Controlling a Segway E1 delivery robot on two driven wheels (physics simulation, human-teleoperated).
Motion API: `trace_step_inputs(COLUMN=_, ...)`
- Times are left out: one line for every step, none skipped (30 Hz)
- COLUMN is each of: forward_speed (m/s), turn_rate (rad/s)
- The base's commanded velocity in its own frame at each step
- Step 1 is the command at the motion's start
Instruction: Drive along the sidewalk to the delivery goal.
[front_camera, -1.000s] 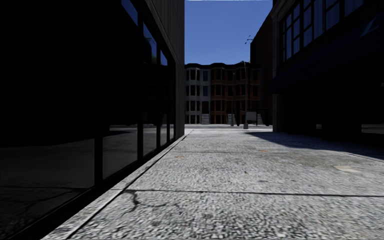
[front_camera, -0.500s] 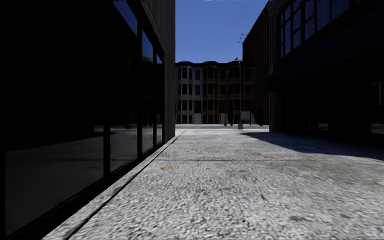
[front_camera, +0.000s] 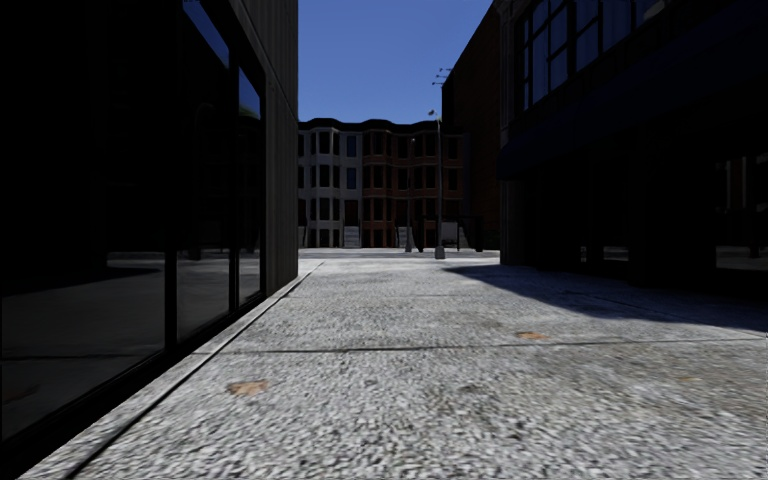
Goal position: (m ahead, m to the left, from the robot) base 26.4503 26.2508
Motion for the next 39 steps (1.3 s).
trace_step_inputs(forward_speed=2.0, turn_rate=0.0)
trace_step_inputs(forward_speed=2.0, turn_rate=0.0)
trace_step_inputs(forward_speed=2.0, turn_rate=0.0)
trace_step_inputs(forward_speed=2.0, turn_rate=0.0)
trace_step_inputs(forward_speed=2.0, turn_rate=0.0)
trace_step_inputs(forward_speed=2.0, turn_rate=0.0)
trace_step_inputs(forward_speed=2.0, turn_rate=0.0)
trace_step_inputs(forward_speed=2.0, turn_rate=0.0)
trace_step_inputs(forward_speed=2.0, turn_rate=0.0)
trace_step_inputs(forward_speed=2.0, turn_rate=0.0)
trace_step_inputs(forward_speed=2.0, turn_rate=0.0)
trace_step_inputs(forward_speed=2.0, turn_rate=0.0)
trace_step_inputs(forward_speed=2.0, turn_rate=0.0)
trace_step_inputs(forward_speed=2.0, turn_rate=0.0)
trace_step_inputs(forward_speed=2.0, turn_rate=0.0)
trace_step_inputs(forward_speed=2.0, turn_rate=0.0)
trace_step_inputs(forward_speed=2.0, turn_rate=0.0)
trace_step_inputs(forward_speed=2.0, turn_rate=0.0)
trace_step_inputs(forward_speed=2.0, turn_rate=0.0)
trace_step_inputs(forward_speed=2.0, turn_rate=0.0)
trace_step_inputs(forward_speed=2.0, turn_rate=0.0)
trace_step_inputs(forward_speed=2.0, turn_rate=0.0)
trace_step_inputs(forward_speed=2.0, turn_rate=0.0)
trace_step_inputs(forward_speed=2.0, turn_rate=0.0)
trace_step_inputs(forward_speed=2.0, turn_rate=0.0)
trace_step_inputs(forward_speed=2.0, turn_rate=0.0)
trace_step_inputs(forward_speed=2.0, turn_rate=0.0)
trace_step_inputs(forward_speed=1.97, turn_rate=0.0)
trace_step_inputs(forward_speed=1.94, turn_rate=0.0)
trace_step_inputs(forward_speed=1.93, turn_rate=0.0)
trace_step_inputs(forward_speed=1.93, turn_rate=0.0)
trace_step_inputs(forward_speed=1.93, turn_rate=0.0)
trace_step_inputs(forward_speed=1.93, turn_rate=0.0)
trace_step_inputs(forward_speed=1.93, turn_rate=0.0)
trace_step_inputs(forward_speed=1.92, turn_rate=0.0)
trace_step_inputs(forward_speed=1.92, turn_rate=-0.21)
trace_step_inputs(forward_speed=1.92, turn_rate=-0.35)
trace_step_inputs(forward_speed=1.92, turn_rate=-0.35)
trace_step_inputs(forward_speed=1.92, turn_rate=-0.39)
